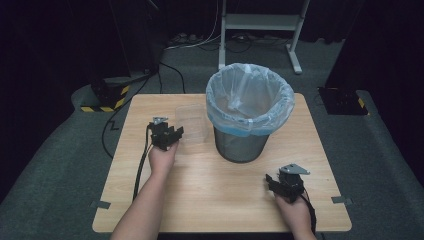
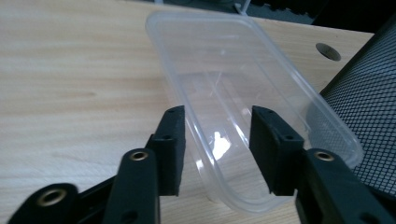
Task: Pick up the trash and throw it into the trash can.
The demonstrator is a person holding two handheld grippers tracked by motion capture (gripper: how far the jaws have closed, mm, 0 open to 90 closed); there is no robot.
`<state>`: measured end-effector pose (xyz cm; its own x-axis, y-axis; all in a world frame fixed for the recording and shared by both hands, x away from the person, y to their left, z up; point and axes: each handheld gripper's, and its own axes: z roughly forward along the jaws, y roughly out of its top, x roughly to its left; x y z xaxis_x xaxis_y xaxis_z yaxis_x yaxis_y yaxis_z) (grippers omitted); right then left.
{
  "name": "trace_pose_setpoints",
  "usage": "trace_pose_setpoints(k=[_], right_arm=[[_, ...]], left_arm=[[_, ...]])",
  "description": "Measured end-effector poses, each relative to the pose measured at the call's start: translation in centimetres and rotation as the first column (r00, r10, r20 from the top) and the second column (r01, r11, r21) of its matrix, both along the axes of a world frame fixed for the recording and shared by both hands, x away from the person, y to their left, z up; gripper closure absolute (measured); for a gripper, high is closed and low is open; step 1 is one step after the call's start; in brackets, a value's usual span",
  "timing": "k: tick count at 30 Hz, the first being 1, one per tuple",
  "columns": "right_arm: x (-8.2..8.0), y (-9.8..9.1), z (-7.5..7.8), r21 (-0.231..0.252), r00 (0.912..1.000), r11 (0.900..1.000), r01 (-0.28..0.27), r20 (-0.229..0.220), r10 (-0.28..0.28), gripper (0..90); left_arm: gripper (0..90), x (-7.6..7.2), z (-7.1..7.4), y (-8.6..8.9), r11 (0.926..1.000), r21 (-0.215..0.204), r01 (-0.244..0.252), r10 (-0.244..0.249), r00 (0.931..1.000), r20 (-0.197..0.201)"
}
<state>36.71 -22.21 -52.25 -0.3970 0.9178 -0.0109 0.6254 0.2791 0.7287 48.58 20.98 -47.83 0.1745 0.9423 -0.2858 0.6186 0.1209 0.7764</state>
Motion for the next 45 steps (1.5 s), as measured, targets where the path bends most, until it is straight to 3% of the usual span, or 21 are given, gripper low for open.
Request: trace_pose_setpoints(k=[2,5,9,16,20,28,31,34,39,43,45], right_arm=[[0.0,0.0,0.0,0.000,1.0000,1.0000,0.001,0.001,-0.001,40.2],[0.0,0.0,0.0,-0.001,1.0000,1.0000,0.001,0.001,-0.001,40.2],[0.0,0.1,-0.1,0.000,0.9999,1.0000,0.005,0.010,-0.005,40.2],[0.0,0.1,-0.1,-0.001,0.9999,1.0000,0.006,0.009,-0.006,40.3],[0.0,0.1,-0.1,-0.001,0.9999,1.0000,0.006,0.009,-0.006,40.3],[-0.1,0.1,0.0,-0.005,1.0000,1.0000,0.003,0.007,-0.003,41.7],[-0.7,0.7,0.1,-0.049,0.9987,0.9983,-0.032,0.038,0.034,52.3],[-1.2,2.0,0.9,0.027,0.9960,0.9969,-0.074,0.051,0.073,55.4],[-2.5,7.7,3.5,0.004,0.9616,0.9783,-0.207,0.185,0.203,61.7],[-1.5,13.5,5.0,-0.013,0.9283,0.9644,-0.264,0.268,0.258,66.2],[-0.6,16.3,5.4,-0.011,0.9233,0.9622,-0.272,0.279,0.264,66.9]], left_arm=[[61.3,0.2,-0.5,0.0,0.9995,-0.032,-0.002,0.001,0.9998,-0.018],[67.5,0.1,-0.5,0.1,0.9981,-0.060,-0.009,0.008,0.9999,-0.008],[81.2,-0.3,-0.2,-0.1,0.9998,-0.020,-0.005,0.005,0.9999,0.011],[86.4,-0.9,-0.3,-0.5,0.9995,0.032,-0.001,-0.001,0.9990,0.044],[89.9,-1.6,-0.3,-0.5,0.9976,0.066,0.024,-0.026,0.9990,0.036],[89.9,-4.3,-0.3,-0.5,0.9882,0.136,0.071,-0.080,0.9946,0.066],[89.9,-5.9,-0.2,-0.3,0.9869,0.140,0.081,-0.094,0.9914,0.091],[89.8,-7.7,-0.1,0.0,0.9853,0.146,0.088,-0.106,0.9868,0.122],[89.3,-9.5,-0.2,0.1,0.9859,0.143,0.087,-0.110,0.9809,0.160],[79.8,-9.4,-0.7,-0.2,0.9871,0.130,0.093,-0.115,0.9787,0.170],[73.8,-9.0,-0.8,-0.1,0.9897,0.119,0.079,-0.099,0.9789,0.178]])
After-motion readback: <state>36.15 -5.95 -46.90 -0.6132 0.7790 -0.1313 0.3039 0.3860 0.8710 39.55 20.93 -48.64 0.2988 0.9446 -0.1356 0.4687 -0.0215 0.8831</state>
